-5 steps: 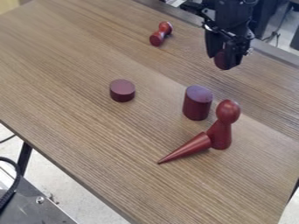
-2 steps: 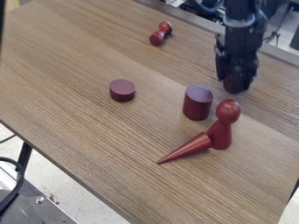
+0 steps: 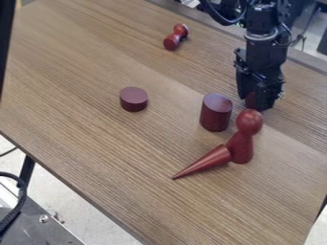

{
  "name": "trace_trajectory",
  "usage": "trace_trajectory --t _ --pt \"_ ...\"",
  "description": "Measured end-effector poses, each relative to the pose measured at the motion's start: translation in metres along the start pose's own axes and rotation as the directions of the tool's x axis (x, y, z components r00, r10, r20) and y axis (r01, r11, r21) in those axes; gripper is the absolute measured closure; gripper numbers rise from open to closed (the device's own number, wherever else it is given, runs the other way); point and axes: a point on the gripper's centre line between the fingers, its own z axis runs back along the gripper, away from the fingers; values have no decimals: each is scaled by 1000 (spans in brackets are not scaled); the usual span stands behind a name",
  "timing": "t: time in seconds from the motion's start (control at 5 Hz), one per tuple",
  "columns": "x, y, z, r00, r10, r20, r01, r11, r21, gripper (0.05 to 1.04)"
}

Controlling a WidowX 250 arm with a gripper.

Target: Move the cone to the right

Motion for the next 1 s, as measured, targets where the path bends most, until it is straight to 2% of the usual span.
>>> trace_trajectory --t 0.2,0.4,0.6,0.8,1.0 --pt "-1 -1 -1 1000 28 -6 -28 999 15 426" --pt "-5 -3 -6 998 64 -11 -63 998 25 142" --pt "-7 2 -1 994 112 16 -113 991 73 84" --pt "-4 12 19 988 144 49 -150 978 142 84" --pt "-6 22 32 984 170 53 -177 967 182 84"
